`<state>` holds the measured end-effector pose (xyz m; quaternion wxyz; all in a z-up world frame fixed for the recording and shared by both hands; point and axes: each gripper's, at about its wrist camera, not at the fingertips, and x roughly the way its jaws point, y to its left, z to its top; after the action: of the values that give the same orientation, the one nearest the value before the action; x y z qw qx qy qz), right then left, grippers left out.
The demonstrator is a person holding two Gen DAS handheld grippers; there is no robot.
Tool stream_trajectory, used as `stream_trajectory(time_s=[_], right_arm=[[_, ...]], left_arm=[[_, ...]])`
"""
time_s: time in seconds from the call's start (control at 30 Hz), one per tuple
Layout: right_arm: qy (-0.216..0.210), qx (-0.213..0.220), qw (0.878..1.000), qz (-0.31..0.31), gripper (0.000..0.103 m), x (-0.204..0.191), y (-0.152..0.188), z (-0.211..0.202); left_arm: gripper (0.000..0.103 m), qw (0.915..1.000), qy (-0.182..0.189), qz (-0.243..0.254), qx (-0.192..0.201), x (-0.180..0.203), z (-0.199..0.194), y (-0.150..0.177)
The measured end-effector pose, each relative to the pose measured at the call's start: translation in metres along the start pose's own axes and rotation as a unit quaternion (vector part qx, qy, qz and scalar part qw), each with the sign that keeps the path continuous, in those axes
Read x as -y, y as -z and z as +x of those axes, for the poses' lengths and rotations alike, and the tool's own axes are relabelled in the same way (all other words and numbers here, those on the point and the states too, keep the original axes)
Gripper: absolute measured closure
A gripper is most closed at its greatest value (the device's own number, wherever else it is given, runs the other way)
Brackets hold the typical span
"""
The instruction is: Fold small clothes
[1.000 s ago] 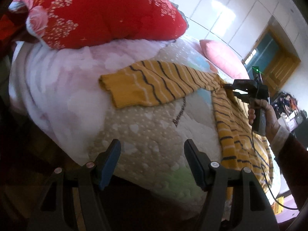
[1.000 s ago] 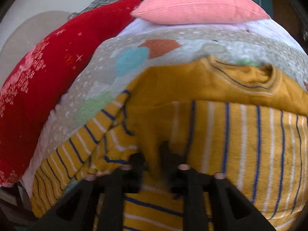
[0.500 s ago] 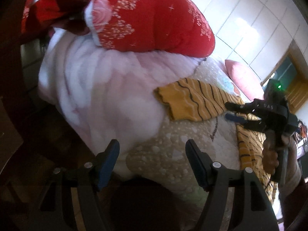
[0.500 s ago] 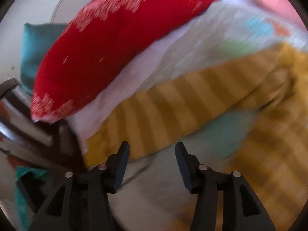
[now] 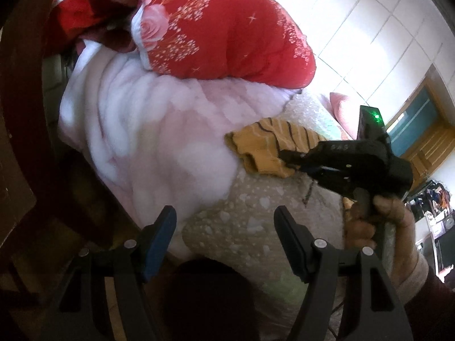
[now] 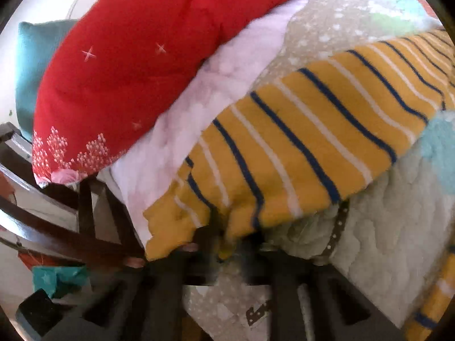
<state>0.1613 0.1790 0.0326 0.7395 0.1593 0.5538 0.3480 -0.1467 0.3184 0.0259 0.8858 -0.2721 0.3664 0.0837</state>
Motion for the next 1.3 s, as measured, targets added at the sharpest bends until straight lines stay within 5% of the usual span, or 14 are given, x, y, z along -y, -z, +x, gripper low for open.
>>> stream_trajectory(time_s=[0.13,0.3,0.53,0.57,0.6,0.67,0.8,1.0,1.27,1.3], right_arm=[[-0.001,0.035,0.998,-0.043,0.095,-0.004,-0.014,-0.063],[0.042,0.106,0.99,-0.079,0.096,0.023,-0.029,-0.204],[0.209,0.134,0.968,0.026,0.095,0.171,-0.028,-0.335],[0.252,0.131,0.958,0.039,0.095,0.192,-0.026,-0.341],[0.327,0.134,0.934,0.057,0.093,0.217,-0.021,-0.347],[0.39,0.149,0.904,0.092,0.081,0.251,-0.005,-0.361],[0.294,0.198,0.924,0.144,0.055,0.279,0.033,-0.381],[0.256,0.217,0.933,0.129,0.043,0.273,0.056,-0.355],[0.348,0.181,0.92,0.003,0.034,0.257,0.05,-0.302],[0.393,0.159,0.906,-0.013,0.047,0.256,0.044,-0.291]], left_arm=[[0.033,0.9998,0.003,0.017,0.006,0.014,-0.005,-0.003],[0.033,0.9986,0.018,0.049,0.006,0.043,-0.002,-0.005],[0.033,0.9947,0.041,0.092,-0.017,0.092,0.018,-0.001],[0.033,0.9942,0.045,0.095,-0.022,0.098,0.02,0.001],[0.033,0.9934,0.05,0.1,-0.027,0.106,0.023,0.003],[0.033,0.9917,0.056,0.111,-0.032,0.118,0.025,0.005],[0.031,0.9874,0.053,0.141,-0.05,0.139,0.034,0.011],[0.031,0.9828,0.069,0.155,-0.074,0.164,0.047,0.021],[0.031,0.9758,0.069,0.186,-0.092,0.185,0.059,0.033],[0.031,0.976,0.07,0.184,-0.094,0.186,0.061,0.033]])
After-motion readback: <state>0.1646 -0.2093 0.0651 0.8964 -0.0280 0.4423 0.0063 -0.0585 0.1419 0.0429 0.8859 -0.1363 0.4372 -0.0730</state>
